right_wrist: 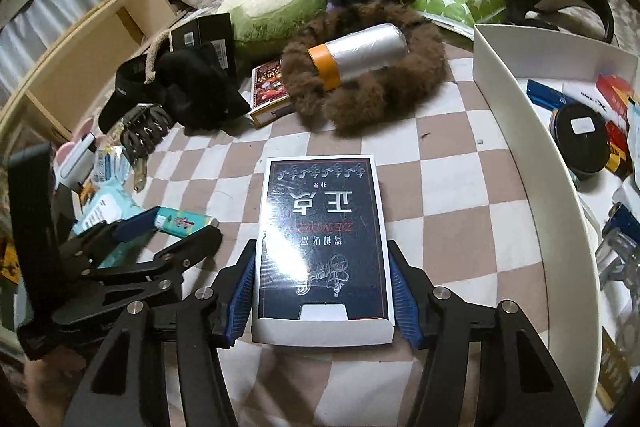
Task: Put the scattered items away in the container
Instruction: 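Close the left gripper on the teal lighter while the right gripper grasps the black book box, then lift and carry the teal lighter and black book box over the white tray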
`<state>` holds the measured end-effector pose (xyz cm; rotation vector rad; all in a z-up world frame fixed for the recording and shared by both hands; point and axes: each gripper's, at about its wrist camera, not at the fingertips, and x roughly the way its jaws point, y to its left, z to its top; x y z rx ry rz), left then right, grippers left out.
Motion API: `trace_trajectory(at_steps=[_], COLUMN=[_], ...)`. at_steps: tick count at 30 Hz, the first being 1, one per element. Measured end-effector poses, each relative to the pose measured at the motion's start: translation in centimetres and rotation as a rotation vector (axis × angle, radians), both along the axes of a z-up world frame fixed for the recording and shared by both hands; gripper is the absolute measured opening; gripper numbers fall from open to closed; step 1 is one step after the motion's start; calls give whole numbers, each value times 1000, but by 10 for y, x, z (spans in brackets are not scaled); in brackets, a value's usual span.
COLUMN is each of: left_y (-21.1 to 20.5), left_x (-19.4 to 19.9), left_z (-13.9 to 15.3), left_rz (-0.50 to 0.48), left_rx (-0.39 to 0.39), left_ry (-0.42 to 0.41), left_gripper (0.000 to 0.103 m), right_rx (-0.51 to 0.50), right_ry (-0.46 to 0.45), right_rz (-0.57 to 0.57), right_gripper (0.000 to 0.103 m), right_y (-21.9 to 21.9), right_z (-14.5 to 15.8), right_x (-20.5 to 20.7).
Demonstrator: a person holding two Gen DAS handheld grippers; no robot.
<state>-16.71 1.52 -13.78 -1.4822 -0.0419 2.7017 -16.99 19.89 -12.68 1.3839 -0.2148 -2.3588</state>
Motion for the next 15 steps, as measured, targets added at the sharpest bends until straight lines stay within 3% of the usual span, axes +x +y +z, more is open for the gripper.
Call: trace_trajectory(at_steps=[15], left_y=[8], left_x=[1], left_z=[18], left_rz=[-10], left_rx=[44], left_ry=[37], left_gripper=[83], right_rx=[-136], right_ry=[66], right_rz=[-26], right_gripper=[61], right_y=[10], right_z=[31], right_x=[8])
